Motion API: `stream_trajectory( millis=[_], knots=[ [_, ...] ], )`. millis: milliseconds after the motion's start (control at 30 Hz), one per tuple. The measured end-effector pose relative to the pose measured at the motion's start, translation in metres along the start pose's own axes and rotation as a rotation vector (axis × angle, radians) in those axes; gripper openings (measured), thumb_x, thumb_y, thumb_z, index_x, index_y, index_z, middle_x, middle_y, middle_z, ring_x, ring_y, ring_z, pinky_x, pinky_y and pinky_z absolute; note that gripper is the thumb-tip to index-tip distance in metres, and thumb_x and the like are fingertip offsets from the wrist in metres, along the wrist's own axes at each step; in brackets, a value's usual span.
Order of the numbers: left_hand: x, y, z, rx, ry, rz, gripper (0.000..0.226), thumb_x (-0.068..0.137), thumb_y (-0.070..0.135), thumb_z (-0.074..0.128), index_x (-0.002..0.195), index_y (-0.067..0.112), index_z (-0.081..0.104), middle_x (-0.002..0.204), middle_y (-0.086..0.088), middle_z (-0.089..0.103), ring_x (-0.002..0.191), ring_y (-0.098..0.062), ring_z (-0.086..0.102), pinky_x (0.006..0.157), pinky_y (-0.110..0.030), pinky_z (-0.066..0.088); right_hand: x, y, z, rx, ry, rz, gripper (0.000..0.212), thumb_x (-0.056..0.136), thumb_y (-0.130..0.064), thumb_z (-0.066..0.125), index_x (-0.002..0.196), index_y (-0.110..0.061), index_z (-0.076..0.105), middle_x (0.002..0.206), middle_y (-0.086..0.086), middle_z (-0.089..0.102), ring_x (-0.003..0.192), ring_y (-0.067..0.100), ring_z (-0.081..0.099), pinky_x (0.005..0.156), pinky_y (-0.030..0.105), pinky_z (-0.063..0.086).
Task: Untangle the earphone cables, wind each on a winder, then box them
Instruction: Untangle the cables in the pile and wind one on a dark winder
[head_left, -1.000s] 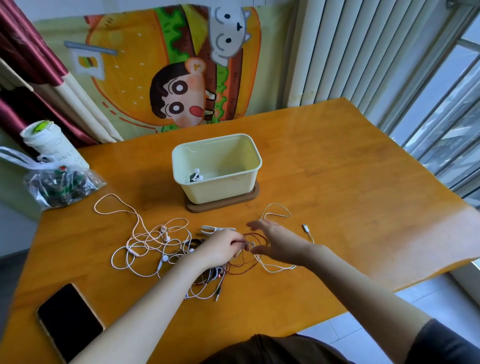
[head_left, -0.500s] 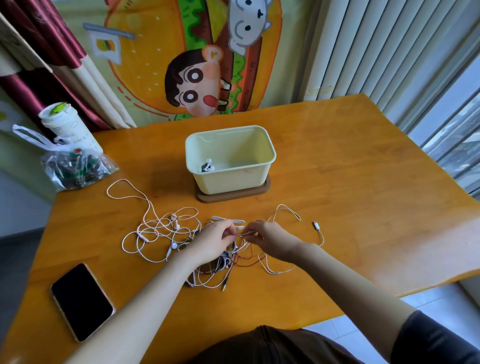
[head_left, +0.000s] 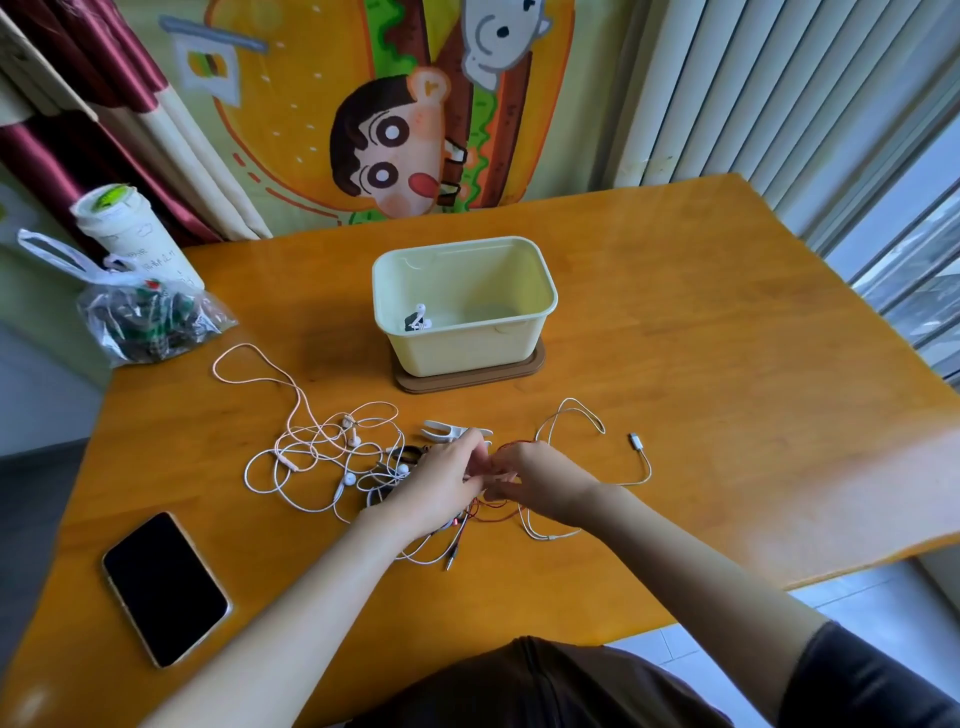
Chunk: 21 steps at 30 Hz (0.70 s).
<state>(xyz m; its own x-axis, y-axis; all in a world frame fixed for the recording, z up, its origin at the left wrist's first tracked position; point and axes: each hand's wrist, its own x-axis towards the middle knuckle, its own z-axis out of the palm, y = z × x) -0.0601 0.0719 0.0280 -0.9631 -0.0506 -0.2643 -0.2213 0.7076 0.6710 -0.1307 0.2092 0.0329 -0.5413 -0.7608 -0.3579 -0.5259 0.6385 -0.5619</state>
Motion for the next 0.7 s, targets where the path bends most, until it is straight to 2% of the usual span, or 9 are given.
stream_trajectory(
  millis=[67, 133, 200, 233, 333, 400, 500, 633, 700],
  knots=[
    [0.001, 0.0, 0.0, -0.078, 0.007, -0.002, 0.015, 0.093, 0.012, 0.056, 0.089, 0.022, 0.046, 0.086, 0.006, 0.059, 0.083, -0.014, 0.06, 0.072, -0.027, 0.049, -0.001, -0.003, 0.002, 0.036, -0.014, -0.034, 0.018, 0.094, -0.014, 0.053, 0.108, -0.006, 0.06, 0.093, 0.01, 0.067, 0.082, 0.02, 0.061, 0.076, 0.032, 0.051],
    [0.002, -0.004, 0.001, -0.155, 0.05, -0.01, 0.005, 0.095, 0.017, 0.054, 0.097, 0.02, 0.05, 0.091, 0.006, 0.06, 0.085, -0.01, 0.06, 0.074, -0.021, 0.049, -0.001, 0.001, 0.004, 0.043, 0.044, -0.016, 0.016, 0.098, -0.01, 0.046, 0.106, -0.004, 0.058, 0.082, 0.006, 0.063, 0.074, 0.018, 0.057, 0.067, 0.024, 0.045],
    [0.003, -0.015, 0.002, -0.165, 0.126, -0.063, 0.008, 0.097, 0.022, 0.052, 0.103, 0.018, 0.052, 0.1, 0.005, 0.058, 0.09, -0.009, 0.058, 0.071, -0.015, 0.045, -0.001, 0.007, 0.001, 0.059, 0.107, 0.039, 0.022, 0.1, -0.01, 0.041, 0.106, -0.003, 0.061, 0.081, 0.002, 0.06, 0.072, 0.016, 0.055, 0.06, 0.016, 0.038],
    [0.003, -0.025, 0.004, -0.132, 0.162, -0.108, 0.011, 0.097, 0.022, 0.052, 0.105, 0.015, 0.052, 0.103, 0.003, 0.057, 0.091, -0.01, 0.056, 0.071, -0.016, 0.044, -0.001, 0.01, -0.001, 0.068, 0.122, 0.065, 0.024, 0.1, -0.011, 0.04, 0.108, -0.002, 0.061, 0.084, 0.003, 0.062, 0.074, 0.016, 0.055, 0.06, 0.016, 0.04],
    [0.002, -0.052, 0.013, -0.003, 0.145, -0.259, 0.011, 0.096, 0.019, 0.052, 0.104, 0.011, 0.053, 0.107, -0.003, 0.059, 0.09, -0.013, 0.055, 0.075, -0.021, 0.045, -0.001, 0.018, -0.003, 0.095, 0.141, 0.128, 0.025, 0.1, -0.017, 0.043, 0.106, -0.004, 0.062, 0.093, 0.011, 0.068, 0.081, 0.023, 0.063, 0.071, 0.032, 0.053],
    [-0.001, -0.063, 0.022, 0.05, 0.058, -0.332, 0.017, 0.096, 0.022, 0.053, 0.108, 0.011, 0.053, 0.105, -0.004, 0.06, 0.088, -0.015, 0.057, 0.077, -0.027, 0.049, -0.001, 0.021, -0.004, 0.105, 0.166, 0.155, 0.025, 0.098, -0.024, 0.049, 0.102, -0.004, 0.064, 0.091, 0.011, 0.067, 0.076, 0.021, 0.061, 0.068, 0.031, 0.051],
    [-0.002, -0.063, 0.03, 0.119, 0.003, -0.388, 0.031, 0.093, 0.033, 0.057, 0.116, 0.013, 0.051, 0.105, -0.001, 0.06, 0.091, -0.016, 0.058, 0.074, -0.027, 0.047, -0.001, 0.022, -0.003, 0.117, 0.199, 0.171, 0.025, 0.096, -0.024, 0.053, 0.1, -0.003, 0.066, 0.09, 0.009, 0.067, 0.077, 0.02, 0.061, 0.069, 0.029, 0.05],
    [-0.003, -0.053, 0.036, 0.304, 0.022, -0.358, 0.043, 0.088, 0.037, 0.064, 0.119, 0.017, 0.041, 0.117, -0.001, 0.052, 0.099, -0.019, 0.059, 0.069, -0.026, 0.048, -0.001, 0.025, -0.002, 0.127, 0.21, 0.199, 0.024, 0.094, -0.023, 0.056, 0.099, -0.002, 0.067, 0.092, 0.012, 0.069, 0.083, 0.024, 0.064, 0.074, 0.033, 0.053],
    [-0.004, -0.05, 0.041, 0.414, 0.1, -0.321, 0.048, 0.087, 0.037, 0.066, 0.12, 0.017, 0.037, 0.123, -0.004, 0.045, 0.104, -0.019, 0.057, 0.074, -0.024, 0.051, -0.001, 0.026, -0.002, 0.132, 0.196, 0.206, 0.023, 0.093, -0.023, 0.058, 0.099, -0.002, 0.067, 0.094, 0.012, 0.069, 0.084, 0.023, 0.064, 0.075, 0.032, 0.053]
  ],
)
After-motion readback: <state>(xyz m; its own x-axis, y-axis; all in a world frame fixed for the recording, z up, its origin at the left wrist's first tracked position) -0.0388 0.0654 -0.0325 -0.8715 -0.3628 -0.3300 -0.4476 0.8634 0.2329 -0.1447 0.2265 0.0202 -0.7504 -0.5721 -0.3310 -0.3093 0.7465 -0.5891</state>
